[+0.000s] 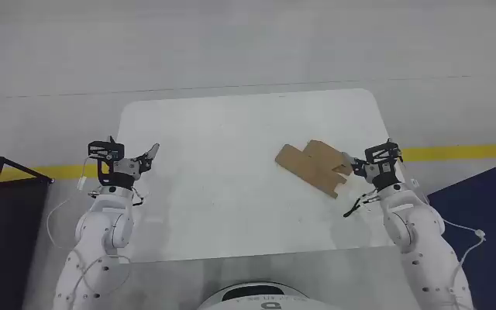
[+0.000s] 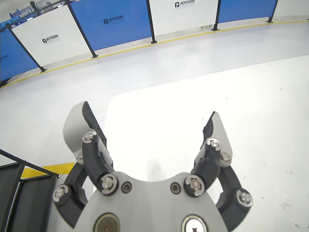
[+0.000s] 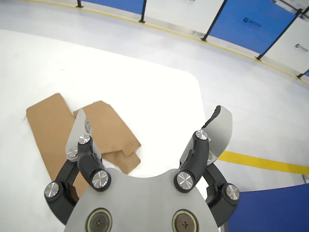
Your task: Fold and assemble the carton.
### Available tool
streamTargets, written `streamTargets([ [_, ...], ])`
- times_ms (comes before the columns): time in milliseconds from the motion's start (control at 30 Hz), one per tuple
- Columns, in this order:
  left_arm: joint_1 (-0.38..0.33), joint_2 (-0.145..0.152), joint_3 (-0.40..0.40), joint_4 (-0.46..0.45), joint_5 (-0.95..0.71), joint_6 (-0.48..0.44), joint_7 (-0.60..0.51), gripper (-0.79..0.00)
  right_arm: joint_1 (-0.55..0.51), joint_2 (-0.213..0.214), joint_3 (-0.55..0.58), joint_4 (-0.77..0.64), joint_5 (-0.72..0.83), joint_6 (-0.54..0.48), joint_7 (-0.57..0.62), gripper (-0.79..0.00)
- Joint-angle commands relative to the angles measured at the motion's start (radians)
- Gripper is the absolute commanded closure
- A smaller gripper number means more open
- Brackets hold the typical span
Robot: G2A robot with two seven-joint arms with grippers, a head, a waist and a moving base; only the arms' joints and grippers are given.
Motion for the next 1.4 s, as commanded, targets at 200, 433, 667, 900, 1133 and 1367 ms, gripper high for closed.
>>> streamTargets([
  [200,0.0,0.0,0.0,0.0,0.0,0.0,0.0,-0.785,-0.028,0.011,0.019,0.054,-0.252,0.003,0.003,-0.453],
  [433,0.0,0.0,0.0,0.0,0.0,0.0,0.0,-0.785,0.034,0.015,-0.016,0.089,-0.306,-0.075,0.106,-0.366],
  [667,0.0,0.0,0.0,0.0,0.0,0.0,0.0,-0.785,0.065,0.021,-0.032,0.093,-0.342,-0.169,0.196,-0.385],
  [900,0.0,0.0,0.0,0.0,0.0,0.0,0.0,-0.785,0.054,0.024,-0.063,0.08,-0.377,-0.238,0.237,-0.394],
  [1133,0.0,0.0,0.0,0.0,0.0,0.0,0.0,-0.785,0.007,0.03,-0.086,0.034,-0.416,-0.317,0.192,-0.477],
  [1367,0.0,0.0,0.0,0.0,0.0,0.0,0.0,-0.785,-0.059,0.039,-0.034,-0.038,-0.344,-0.398,0.114,-0.382],
])
